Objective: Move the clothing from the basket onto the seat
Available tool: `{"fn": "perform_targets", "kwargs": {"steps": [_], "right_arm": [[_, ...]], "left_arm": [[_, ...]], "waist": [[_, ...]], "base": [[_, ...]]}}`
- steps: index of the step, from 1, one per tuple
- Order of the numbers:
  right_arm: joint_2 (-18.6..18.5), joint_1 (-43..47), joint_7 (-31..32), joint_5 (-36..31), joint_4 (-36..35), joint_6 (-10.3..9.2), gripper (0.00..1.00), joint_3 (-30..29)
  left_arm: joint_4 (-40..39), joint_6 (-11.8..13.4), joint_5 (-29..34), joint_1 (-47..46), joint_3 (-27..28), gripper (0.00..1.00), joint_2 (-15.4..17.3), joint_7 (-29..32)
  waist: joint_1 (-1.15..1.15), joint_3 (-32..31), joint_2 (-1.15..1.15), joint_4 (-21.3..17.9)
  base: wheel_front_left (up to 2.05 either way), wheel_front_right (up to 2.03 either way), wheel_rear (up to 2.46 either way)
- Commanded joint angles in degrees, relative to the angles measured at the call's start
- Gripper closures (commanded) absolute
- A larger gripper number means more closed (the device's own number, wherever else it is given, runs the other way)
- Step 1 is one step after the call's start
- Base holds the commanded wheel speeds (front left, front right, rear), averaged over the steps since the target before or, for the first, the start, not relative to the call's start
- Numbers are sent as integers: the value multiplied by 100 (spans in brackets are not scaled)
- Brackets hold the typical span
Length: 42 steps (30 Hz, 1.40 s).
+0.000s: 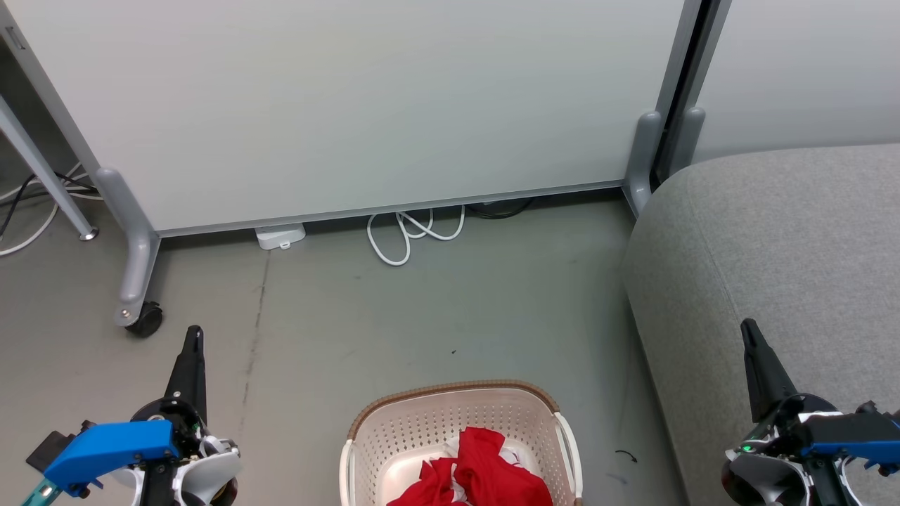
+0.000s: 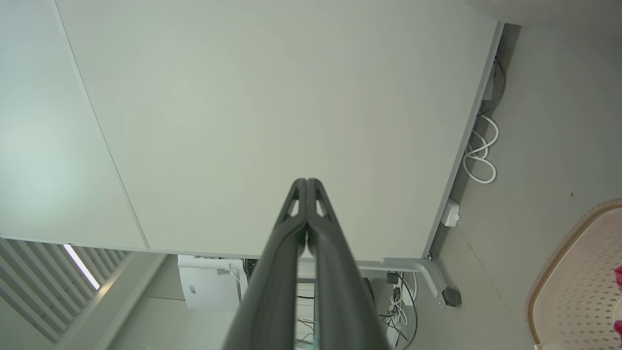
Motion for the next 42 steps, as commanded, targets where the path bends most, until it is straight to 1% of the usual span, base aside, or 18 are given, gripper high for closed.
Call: {"fn": "perform_targets", "kwargs": {"steps": [1,26,27,32,37,42], "right_arm": [[-29,-57,16,17,-18,4,100,-6],[-29,-57,16,17,-18,4,100,-6],[3,7,-4,1,14,0,0,3],[52,225,-14,2,242,-9,0,23],[47,225,-163,-22,189,-8,0,159],[36,205,-307,-336,218,-7,0,229]], "left_arm": [[-22,-17,-15,-57,12,100,18,17],[-22,-17,-15,-57,12,100,18,17],[15,1,2,6,-3,0,-3,-6],[253,1,2,286,-18,0,-73,-17],[219,1,42,261,-170,0,-66,-167],[214,38,321,224,-263,0,-60,-309]], "waist": [[0,0,0,0],[0,0,0,0],[0,0,0,0],[0,0,0,0],[0,0,0,-1],[0,1,0,-1]], "base": [[0,0,0],[0,0,0],[0,0,0],[0,0,0],[0,0,0],[0,0,0]]}}
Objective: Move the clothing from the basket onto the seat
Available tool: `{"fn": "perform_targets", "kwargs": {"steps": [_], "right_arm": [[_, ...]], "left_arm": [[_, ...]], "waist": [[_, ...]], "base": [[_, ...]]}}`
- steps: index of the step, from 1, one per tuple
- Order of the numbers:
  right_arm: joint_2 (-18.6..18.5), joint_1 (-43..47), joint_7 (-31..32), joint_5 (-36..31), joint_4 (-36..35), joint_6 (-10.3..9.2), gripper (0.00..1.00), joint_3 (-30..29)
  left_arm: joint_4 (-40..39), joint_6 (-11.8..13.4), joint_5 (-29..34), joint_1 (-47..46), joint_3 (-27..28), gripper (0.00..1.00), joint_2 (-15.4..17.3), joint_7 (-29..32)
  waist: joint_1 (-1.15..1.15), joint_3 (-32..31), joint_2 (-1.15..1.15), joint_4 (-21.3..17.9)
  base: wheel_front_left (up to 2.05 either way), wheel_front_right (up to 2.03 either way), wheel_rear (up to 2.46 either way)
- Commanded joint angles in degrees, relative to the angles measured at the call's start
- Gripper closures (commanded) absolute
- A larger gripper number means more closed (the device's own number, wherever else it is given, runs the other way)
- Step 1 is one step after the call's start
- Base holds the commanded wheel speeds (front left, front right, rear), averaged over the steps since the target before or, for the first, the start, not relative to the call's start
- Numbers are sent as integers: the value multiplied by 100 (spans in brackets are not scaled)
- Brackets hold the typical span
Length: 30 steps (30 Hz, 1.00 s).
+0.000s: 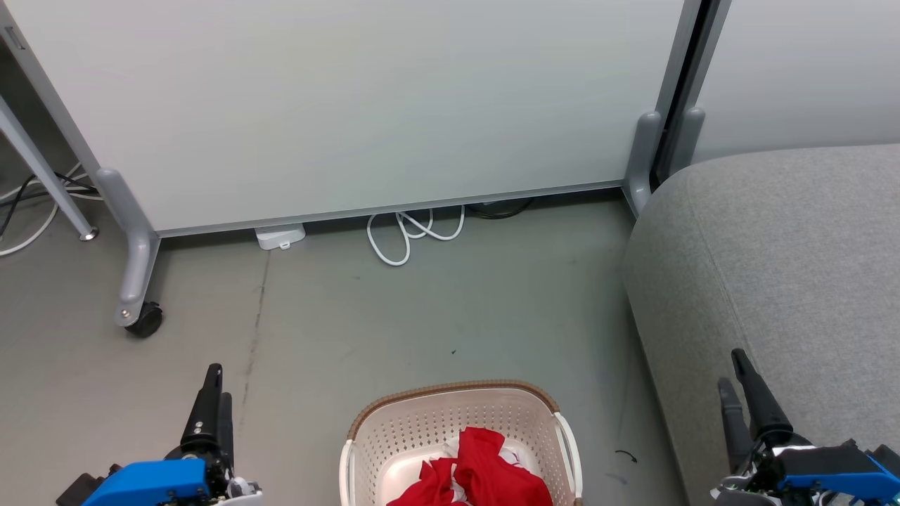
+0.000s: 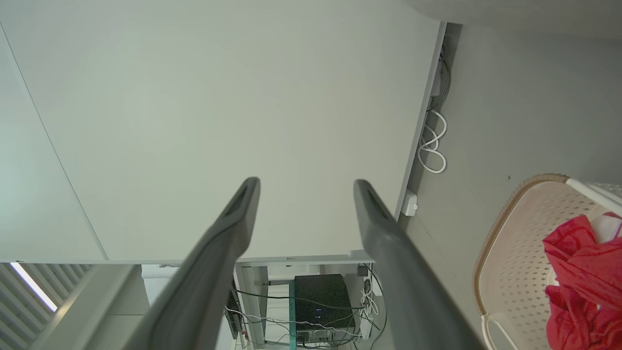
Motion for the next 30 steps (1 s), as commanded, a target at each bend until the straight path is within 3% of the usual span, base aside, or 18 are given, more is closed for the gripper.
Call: {"fn": "perform_targets", "kwargs": {"steps": [1,30], "right_arm": [[-28,-124,-75,-241,-76,9,0,20],[-51,-159,-649,-3928,-317,14,0,105]], "left_arm": [[-116,51,261,-192,-73,0,47,-74],[-314,452,3754,-298,-774,0,149,-729]], "waist": [[0,2,0,0],[0,49,0,9]], "base": [[0,0,0],[0,0,0]]}}
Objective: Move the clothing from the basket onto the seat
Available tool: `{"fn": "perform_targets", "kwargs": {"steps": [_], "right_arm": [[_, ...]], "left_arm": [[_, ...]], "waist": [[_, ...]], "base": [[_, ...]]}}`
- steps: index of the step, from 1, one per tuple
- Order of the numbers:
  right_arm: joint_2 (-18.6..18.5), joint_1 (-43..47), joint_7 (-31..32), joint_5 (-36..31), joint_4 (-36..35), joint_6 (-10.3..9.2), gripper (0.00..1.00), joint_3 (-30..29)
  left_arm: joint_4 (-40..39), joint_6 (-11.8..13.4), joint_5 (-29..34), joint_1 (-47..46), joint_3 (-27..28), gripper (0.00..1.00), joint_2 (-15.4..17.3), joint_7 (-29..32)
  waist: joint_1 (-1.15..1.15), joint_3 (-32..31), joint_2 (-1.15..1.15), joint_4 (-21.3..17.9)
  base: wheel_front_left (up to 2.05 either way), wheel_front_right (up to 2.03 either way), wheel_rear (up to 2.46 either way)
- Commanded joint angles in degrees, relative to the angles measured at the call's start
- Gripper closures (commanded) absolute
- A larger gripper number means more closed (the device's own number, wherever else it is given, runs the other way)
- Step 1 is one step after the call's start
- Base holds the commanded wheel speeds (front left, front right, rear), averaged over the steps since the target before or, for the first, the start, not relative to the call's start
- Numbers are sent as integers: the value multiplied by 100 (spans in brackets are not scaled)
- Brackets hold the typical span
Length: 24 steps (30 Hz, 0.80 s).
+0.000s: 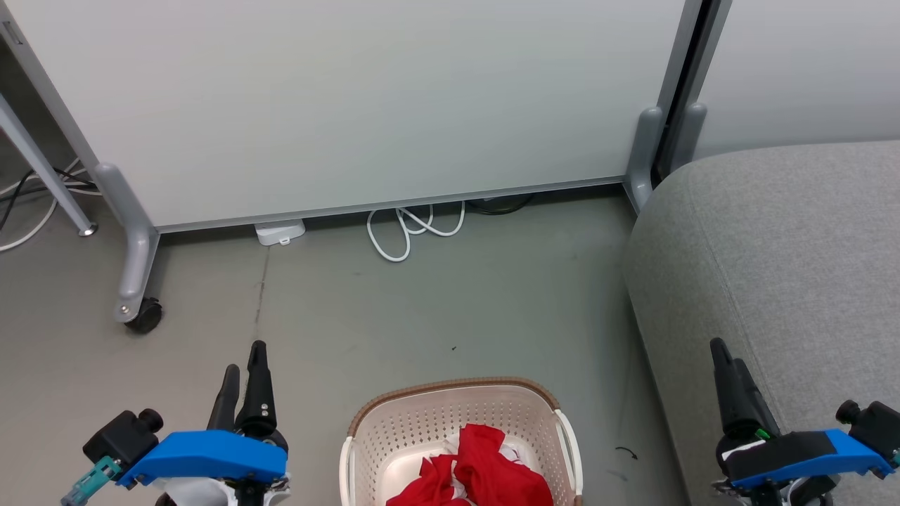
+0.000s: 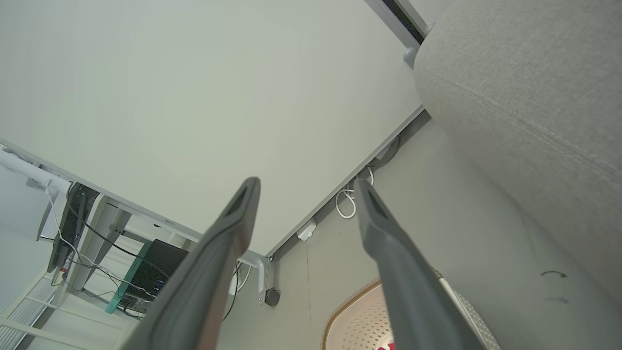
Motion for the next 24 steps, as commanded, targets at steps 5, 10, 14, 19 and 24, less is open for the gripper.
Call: {"fn": "perform_targets", "kwargs": {"steps": [5,10,14,19,24], "right_arm": [[-47,-136,-74,-529,-99,14,0,20],[-51,-140,-126,-914,-110,15,0,55],[-54,-148,-158,-1204,-116,16,0,78],[-57,-146,-183,-1592,-120,16,0,72],[-60,-139,-191,-1946,-126,16,0,85]], "left_arm": [[-111,90,672,-191,-166,0,120,-138],[-116,136,1109,-202,-283,0,172,-230],[-125,166,1411,-211,-361,0,197,-298],[-124,209,1755,-211,-446,0,213,-387],[-85,244,2035,-205,-495,0,218,-465]], "waist": [[0,11,0,4],[0,18,0,7],[0,23,0,13],[0,21,0,23],[0,17,0,24]], "base": [[0,0,0],[0,0,0],[0,0,0],[0,0,0],[0,0,0]]}}
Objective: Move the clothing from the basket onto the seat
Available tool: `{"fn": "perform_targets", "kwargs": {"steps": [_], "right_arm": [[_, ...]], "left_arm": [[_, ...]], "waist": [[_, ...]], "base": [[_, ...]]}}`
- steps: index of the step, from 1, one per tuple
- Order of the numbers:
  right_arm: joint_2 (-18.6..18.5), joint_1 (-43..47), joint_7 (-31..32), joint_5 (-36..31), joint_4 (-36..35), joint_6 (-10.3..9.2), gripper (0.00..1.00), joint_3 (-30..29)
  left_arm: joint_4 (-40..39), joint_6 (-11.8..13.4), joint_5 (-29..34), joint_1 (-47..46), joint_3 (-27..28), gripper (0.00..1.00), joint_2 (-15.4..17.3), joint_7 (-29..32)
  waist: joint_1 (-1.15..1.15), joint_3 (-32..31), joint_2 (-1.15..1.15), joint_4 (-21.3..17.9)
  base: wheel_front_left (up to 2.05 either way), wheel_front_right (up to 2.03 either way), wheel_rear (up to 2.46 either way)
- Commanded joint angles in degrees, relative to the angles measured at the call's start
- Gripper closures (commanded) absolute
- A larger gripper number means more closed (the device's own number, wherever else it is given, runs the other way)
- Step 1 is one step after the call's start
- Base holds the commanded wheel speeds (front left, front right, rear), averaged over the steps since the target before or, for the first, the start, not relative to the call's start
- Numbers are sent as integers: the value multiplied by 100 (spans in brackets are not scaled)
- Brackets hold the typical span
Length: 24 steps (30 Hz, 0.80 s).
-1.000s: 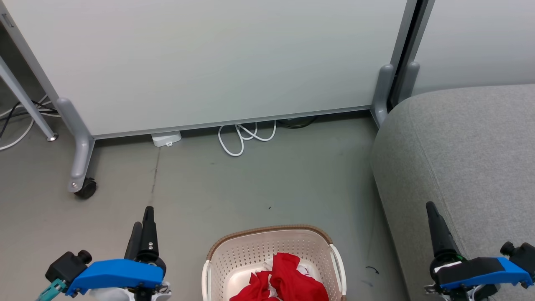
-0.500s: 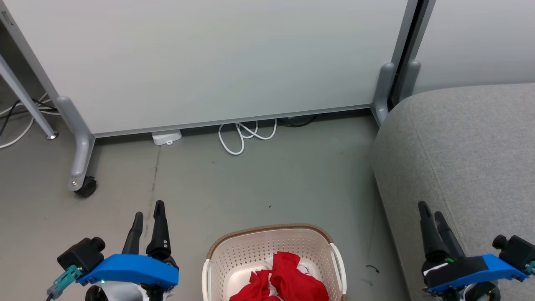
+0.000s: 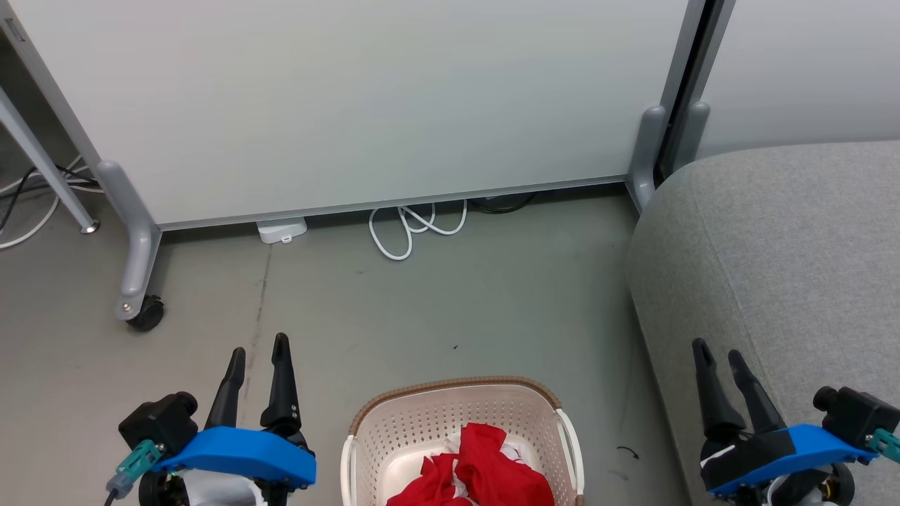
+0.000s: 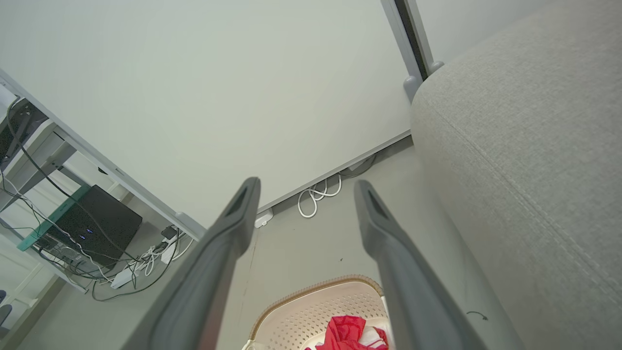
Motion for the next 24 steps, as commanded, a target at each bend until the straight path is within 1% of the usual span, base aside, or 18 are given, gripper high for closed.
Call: {"fn": "perform_targets", "kwargs": {"steps": [1,24], "right_arm": [[-43,-115,-37,-186,-78,10,0,11],[-55,-39,-94,-1502,-99,13,0,9]], "left_arm": [[-39,20,155,-130,-23,0,43,-63],[169,31,1156,-117,-122,0,-32,-386]], "waist": [[0,-2,0,0],[0,-70,0,57]], "base": [[0,0,0],[0,0,0]]}}
